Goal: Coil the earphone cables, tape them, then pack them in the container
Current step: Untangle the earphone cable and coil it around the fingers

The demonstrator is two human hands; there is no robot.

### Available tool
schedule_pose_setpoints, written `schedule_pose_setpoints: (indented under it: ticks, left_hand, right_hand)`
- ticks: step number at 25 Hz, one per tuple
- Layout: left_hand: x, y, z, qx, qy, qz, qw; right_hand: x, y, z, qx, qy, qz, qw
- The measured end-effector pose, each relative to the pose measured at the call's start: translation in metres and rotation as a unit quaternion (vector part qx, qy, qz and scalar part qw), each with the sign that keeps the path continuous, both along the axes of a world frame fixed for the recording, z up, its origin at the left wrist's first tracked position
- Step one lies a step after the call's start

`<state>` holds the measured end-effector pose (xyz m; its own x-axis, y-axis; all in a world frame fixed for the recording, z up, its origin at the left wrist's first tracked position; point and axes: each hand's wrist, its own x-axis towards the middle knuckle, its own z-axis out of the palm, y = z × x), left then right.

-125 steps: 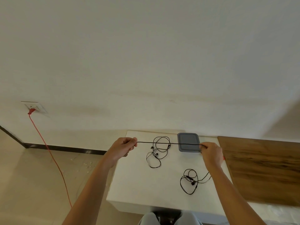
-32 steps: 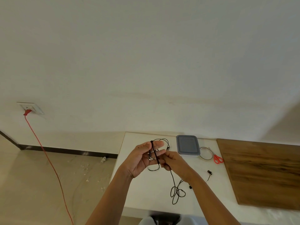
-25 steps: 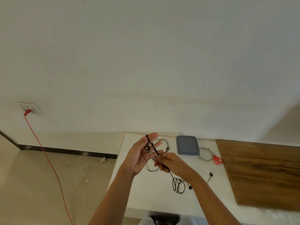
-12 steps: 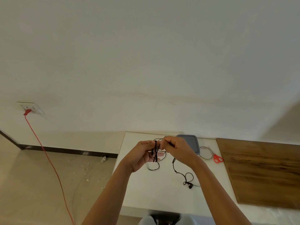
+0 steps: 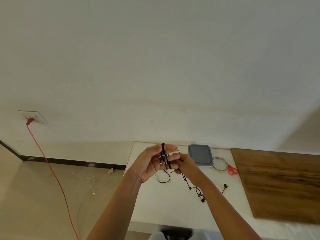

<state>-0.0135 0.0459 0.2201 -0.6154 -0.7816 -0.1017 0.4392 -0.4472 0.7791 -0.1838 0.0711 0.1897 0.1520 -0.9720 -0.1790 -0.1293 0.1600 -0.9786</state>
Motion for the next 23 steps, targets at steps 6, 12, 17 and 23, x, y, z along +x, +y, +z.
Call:
schedule_pose_setpoints:
  ticks: [6, 12, 17, 23]
  left_hand:
    - [0.010, -0.013, -0.002, 0.016, 0.048, 0.093, 0.994]
    - [0.021, -0.020, -0.001, 0.015, 0.061, 0.168, 0.984]
    - [0.020, -0.017, -0.007, 0.008, -0.017, 0.171, 0.985]
    - [0.020, -0.018, -0.007, -0.006, -0.055, 0.190, 0.980]
  right_hand:
    - [-0.006, 0.028, -0.023, 0.082, -0.054, 0.051, 0.994]
    - [-0.011, 0.043, -0.030, 0.035, -0.153, -0.014, 0.987]
    - [-0.008, 0.038, -0.014, -0.065, 0.074, -0.029, 0.995]
    - [-0.007, 0.034, -0.012, 0.016, 0.046, -0.027, 0.998]
